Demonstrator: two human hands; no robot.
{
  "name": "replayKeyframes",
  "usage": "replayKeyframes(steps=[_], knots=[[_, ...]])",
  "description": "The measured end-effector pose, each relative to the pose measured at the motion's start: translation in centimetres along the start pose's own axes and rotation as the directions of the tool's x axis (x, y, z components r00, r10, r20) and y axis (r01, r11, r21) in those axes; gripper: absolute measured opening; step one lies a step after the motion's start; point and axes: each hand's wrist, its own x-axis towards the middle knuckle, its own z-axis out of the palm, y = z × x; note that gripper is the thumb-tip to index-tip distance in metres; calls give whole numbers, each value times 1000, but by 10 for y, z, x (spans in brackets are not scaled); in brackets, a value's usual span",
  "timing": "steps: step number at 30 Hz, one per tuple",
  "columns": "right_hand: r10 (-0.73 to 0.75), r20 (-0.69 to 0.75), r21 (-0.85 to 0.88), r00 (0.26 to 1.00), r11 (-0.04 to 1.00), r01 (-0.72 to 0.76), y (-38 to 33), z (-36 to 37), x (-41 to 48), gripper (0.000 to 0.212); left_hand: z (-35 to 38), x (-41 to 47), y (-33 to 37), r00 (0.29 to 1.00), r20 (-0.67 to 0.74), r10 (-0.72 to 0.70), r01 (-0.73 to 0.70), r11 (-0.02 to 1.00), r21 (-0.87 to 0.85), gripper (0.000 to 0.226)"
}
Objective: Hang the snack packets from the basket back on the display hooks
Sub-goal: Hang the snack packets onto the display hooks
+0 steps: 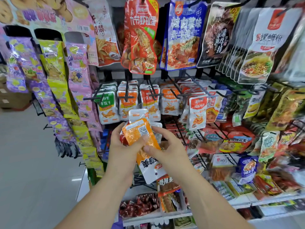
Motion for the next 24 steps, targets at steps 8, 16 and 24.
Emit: replayKeyframes(steps=[8,16,24], knots=[[-30,54,178,998,984,20,1,-6,-9,38,9,-14,0,999,16,38,-37,999,-27,60],[-11,222,142,975,990,-21,-3,-22,-8,29,4,-17,2,1000,8,-22,23,999,-35,50],[-24,193,232,981,973,-22,-5,-24,-3,46,0,-10,11,1000,-7,-3,3,998,-56,57]])
